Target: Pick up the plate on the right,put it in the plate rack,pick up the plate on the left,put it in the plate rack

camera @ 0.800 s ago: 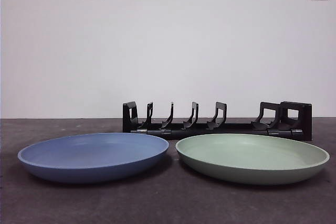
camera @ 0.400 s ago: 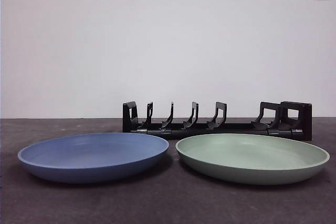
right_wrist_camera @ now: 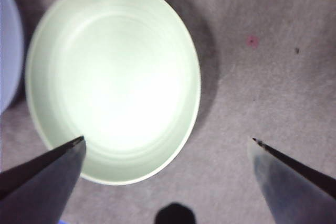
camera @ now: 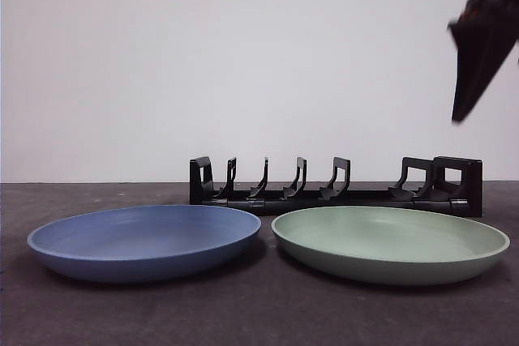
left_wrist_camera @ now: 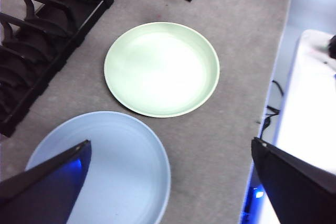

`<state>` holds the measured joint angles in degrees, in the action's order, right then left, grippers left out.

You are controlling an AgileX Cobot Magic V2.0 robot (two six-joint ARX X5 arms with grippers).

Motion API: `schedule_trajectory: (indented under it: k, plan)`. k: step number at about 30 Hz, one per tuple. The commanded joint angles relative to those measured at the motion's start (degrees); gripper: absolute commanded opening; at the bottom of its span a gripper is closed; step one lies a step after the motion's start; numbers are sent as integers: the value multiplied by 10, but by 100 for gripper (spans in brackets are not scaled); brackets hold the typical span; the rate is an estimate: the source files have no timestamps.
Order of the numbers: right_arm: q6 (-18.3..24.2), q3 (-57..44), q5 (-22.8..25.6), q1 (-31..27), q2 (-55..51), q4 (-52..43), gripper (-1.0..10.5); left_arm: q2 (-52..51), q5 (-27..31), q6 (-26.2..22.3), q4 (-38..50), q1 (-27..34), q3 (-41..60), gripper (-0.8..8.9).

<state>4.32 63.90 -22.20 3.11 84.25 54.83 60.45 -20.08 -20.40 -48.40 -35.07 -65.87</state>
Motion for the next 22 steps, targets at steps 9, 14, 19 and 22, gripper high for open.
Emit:
schedule_trajectory:
  k: [9,14,19,22]
  plan:
    - [-12,1,54,30,96,-64,625,22,41,-26,21,-21,0,690]
    - [-14,1,62,41,128,-85,545,23,41,-26,22,-21,0,690]
    - [-16,1,62,45,146,-93,432,23,41,-26,22,-21,0,690]
    - [-18,1,62,45,150,-94,292,23,41,-26,22,-21,0,690]
